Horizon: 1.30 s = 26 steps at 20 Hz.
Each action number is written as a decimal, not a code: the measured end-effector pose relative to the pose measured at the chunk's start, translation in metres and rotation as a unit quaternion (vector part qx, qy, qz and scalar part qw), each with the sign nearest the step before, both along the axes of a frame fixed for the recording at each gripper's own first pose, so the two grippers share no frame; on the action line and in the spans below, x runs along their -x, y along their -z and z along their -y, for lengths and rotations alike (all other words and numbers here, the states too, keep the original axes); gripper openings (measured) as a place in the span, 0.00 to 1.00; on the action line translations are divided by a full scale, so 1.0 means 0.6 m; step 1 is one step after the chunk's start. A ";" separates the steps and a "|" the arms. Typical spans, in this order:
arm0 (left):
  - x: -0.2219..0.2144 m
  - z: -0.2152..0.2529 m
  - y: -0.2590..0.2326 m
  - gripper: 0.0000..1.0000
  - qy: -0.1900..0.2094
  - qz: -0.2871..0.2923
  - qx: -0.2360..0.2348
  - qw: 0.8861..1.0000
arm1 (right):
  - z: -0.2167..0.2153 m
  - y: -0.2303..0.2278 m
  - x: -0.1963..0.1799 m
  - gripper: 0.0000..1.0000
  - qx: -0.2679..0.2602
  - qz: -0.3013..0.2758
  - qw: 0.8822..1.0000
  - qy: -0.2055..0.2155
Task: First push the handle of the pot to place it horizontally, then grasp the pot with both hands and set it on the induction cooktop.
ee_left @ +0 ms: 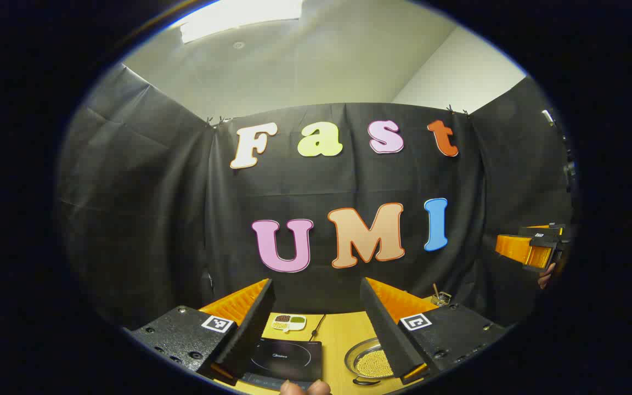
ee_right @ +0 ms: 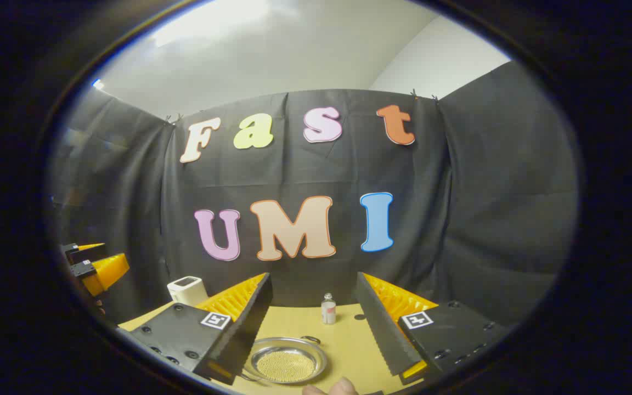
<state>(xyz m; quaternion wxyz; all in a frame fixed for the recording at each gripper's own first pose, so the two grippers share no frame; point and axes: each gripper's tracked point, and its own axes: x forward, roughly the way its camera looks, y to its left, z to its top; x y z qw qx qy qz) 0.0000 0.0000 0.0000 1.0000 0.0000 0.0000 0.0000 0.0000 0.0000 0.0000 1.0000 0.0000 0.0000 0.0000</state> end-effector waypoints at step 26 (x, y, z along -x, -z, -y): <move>0.029 -0.101 0.037 0.95 -0.001 -0.012 -0.004 1.000 | -0.086 0.067 0.008 0.70 0.026 -0.050 0.998 -0.006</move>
